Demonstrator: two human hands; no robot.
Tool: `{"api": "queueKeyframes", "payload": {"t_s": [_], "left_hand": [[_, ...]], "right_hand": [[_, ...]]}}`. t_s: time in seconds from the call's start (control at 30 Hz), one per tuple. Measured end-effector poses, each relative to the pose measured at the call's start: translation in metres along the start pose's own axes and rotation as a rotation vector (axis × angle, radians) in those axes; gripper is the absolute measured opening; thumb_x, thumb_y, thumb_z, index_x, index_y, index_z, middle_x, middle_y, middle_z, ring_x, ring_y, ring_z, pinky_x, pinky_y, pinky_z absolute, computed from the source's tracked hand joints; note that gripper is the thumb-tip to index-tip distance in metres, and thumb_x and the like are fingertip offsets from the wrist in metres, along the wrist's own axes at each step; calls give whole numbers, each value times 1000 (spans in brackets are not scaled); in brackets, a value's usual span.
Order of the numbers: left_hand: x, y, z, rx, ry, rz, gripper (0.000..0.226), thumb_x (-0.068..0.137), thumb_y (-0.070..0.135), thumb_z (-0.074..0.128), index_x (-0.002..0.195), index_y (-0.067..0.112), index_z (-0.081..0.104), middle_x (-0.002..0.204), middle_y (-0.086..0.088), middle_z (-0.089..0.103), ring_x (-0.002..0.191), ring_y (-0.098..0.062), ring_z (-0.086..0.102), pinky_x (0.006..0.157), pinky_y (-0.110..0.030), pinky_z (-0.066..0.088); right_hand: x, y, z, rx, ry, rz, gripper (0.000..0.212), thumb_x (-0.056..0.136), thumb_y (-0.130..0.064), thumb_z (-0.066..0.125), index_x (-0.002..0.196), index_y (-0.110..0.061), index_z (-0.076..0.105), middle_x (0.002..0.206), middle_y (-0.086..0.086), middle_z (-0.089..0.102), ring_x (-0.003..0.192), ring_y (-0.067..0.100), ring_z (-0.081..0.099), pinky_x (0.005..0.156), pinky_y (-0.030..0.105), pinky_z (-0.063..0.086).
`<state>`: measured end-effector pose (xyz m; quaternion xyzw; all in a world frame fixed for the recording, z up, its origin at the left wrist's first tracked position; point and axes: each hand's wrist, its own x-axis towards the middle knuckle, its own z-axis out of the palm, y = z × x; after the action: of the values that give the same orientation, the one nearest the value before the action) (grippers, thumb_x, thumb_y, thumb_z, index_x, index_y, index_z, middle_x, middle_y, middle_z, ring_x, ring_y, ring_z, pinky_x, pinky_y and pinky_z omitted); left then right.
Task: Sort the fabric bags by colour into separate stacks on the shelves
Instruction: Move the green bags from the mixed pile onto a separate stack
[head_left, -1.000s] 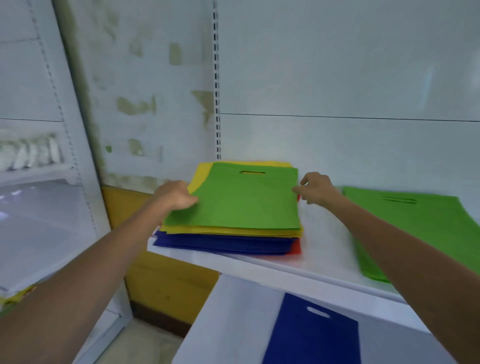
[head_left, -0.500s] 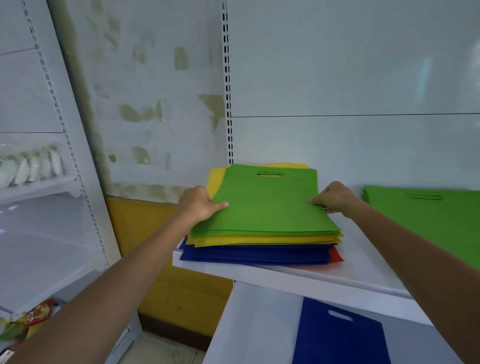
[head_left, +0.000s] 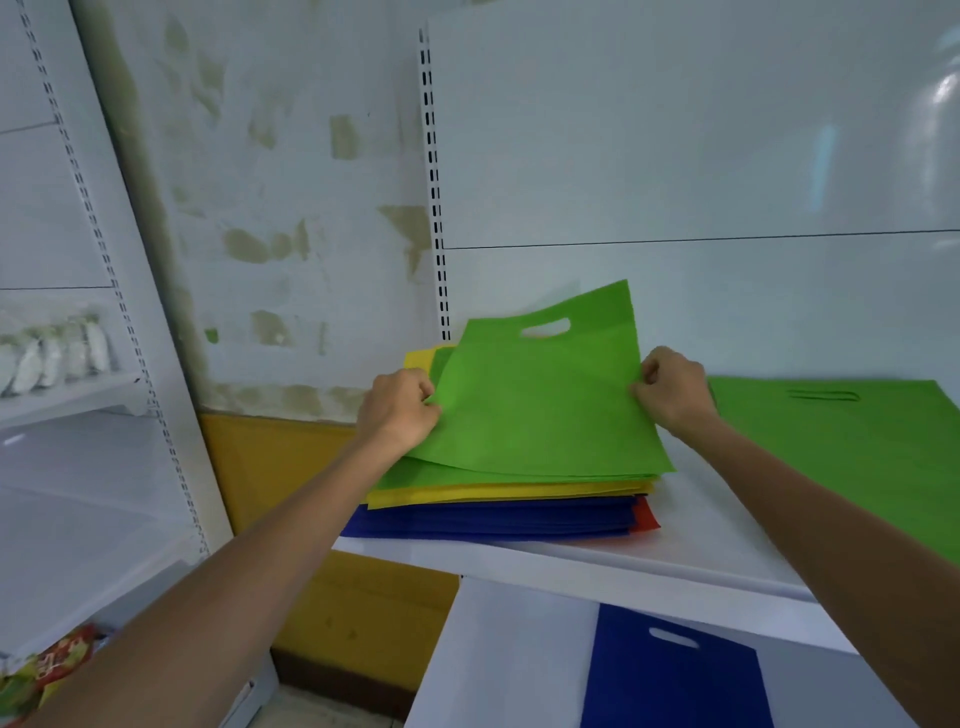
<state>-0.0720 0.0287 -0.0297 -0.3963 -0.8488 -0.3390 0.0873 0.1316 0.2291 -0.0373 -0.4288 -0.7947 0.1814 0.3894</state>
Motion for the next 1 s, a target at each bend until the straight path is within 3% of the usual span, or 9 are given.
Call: {"api": "queueKeyframes", "payload": {"t_s": [0.1,0.2,0.3,0.43,0.57,0.8,1.0], "left_hand": [[1,27,-1,-68,-14,93,26,82,15,67,107,16,61,99,-6,61,90,-22,58,79,-25,45],[-5,66,6,-85,-74,213,18,80,13,65,98,16,68,87,-2,58,82,-14,53,71,-20,39],[-12,108,23,-123,-110,296,14,81,15,65,93,15,72,90,-4,66,82,-12,56,74,-20,42],[-22,161,47,-178,-129,347,17,84,17,62,96,13,72,98,-7,71,92,-19,64,85,-27,49],[-43,211,75,-176,-139,389,25,84,19,61,106,13,69,102,-10,68,93,-23,61,80,-26,44],[-88,256,122,-49,-196,382,27,86,26,58,110,16,67,115,-8,66,106,-25,59,89,-33,47],[-123,254,150,313,-183,390,31,89,35,48,106,18,68,113,-8,62,106,-28,56,81,-32,44]], "right_hand": [[1,11,-24,99,91,69,34,83,2,60,115,0,48,99,22,61,89,30,54,72,28,41],[1,34,-58,38,143,59,27,84,3,57,110,-3,57,103,20,63,94,32,57,75,24,39],[1,66,-104,-64,201,63,22,86,-3,58,105,-4,67,111,15,66,102,29,59,92,31,43],[1,99,-166,-177,227,10,32,88,-20,60,116,-4,63,120,15,61,110,30,55,95,36,41],[2,130,-210,-282,199,15,45,93,-28,54,129,-3,52,130,18,49,120,33,46,100,37,35],[-14,187,-243,-425,-5,49,46,92,-29,55,125,4,52,129,24,48,119,35,47,97,35,37],[-23,236,-220,-608,-451,158,47,99,-38,37,132,-6,47,140,17,45,128,31,42,107,37,33]]}}
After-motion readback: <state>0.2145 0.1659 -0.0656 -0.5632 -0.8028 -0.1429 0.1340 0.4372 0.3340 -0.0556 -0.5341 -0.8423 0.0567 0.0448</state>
